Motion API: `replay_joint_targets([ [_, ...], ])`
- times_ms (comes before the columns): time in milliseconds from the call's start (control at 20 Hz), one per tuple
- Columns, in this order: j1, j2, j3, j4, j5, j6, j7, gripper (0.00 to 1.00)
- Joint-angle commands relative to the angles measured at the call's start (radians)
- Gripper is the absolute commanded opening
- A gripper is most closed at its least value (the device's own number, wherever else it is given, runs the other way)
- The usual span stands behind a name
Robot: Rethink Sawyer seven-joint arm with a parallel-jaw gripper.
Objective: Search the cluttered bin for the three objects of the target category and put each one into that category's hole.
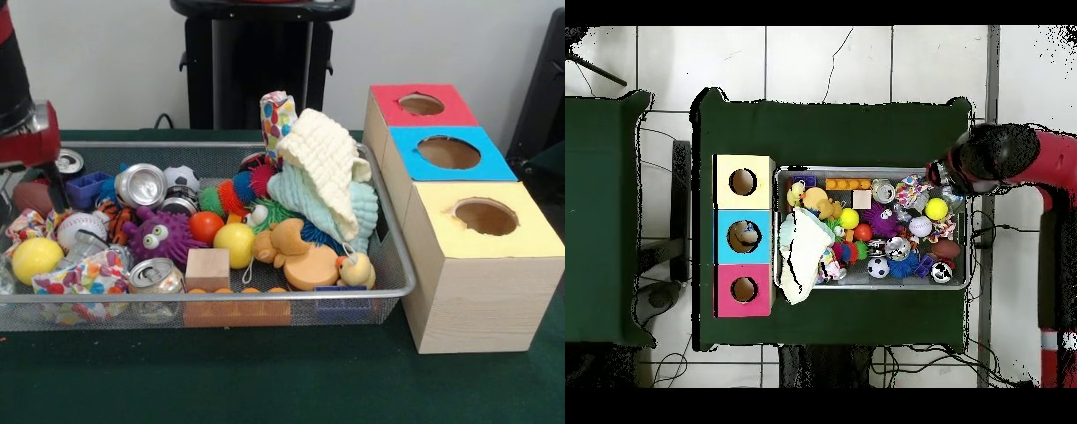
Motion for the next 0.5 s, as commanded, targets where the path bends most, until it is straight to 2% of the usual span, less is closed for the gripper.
replay_joint_targets([
  [50, -0.05, -0.073, -0.059, 0.27, 0.001, -0.144, -0.107, 1.0],
  [500, -0.073, -0.084, -0.064, 0.365, 0.005, -0.263, -0.043, 1.0],
])
